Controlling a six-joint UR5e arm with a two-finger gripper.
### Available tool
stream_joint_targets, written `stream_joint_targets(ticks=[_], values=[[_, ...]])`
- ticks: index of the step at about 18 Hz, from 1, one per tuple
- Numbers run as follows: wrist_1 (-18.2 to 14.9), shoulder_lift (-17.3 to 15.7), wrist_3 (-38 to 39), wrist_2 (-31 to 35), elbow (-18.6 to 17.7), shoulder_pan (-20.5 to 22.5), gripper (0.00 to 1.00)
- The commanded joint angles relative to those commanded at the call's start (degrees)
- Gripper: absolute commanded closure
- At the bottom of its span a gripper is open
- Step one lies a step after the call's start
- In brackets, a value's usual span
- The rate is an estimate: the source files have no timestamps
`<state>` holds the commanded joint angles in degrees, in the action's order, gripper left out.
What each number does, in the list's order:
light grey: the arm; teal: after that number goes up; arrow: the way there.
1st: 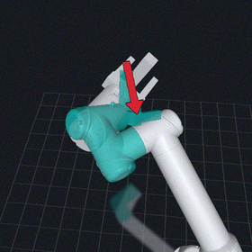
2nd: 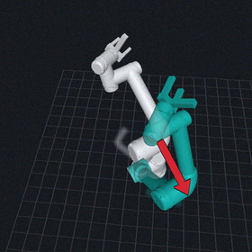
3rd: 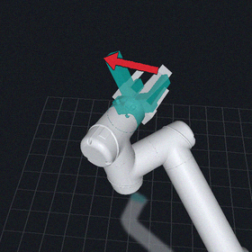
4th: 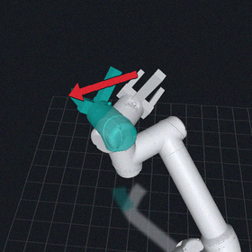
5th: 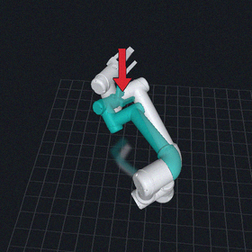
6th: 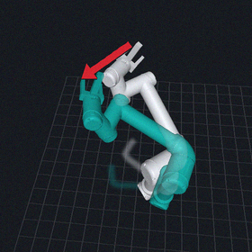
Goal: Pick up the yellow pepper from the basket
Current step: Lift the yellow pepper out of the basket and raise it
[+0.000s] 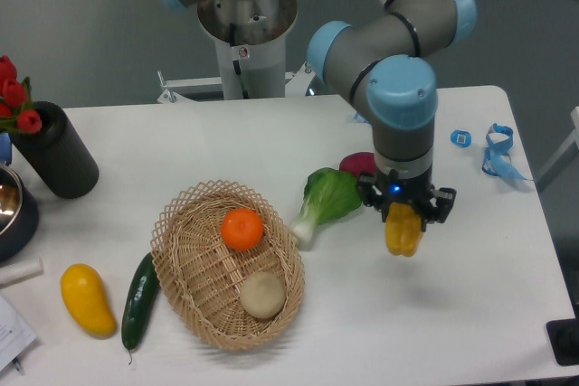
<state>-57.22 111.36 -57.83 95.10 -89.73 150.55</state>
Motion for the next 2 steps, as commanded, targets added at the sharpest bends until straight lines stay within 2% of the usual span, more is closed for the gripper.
stream_joint_targets(ticks=[2], values=[[0.3, 0.0, -0.9, 0.0, -0.8, 0.8, 0.44]])
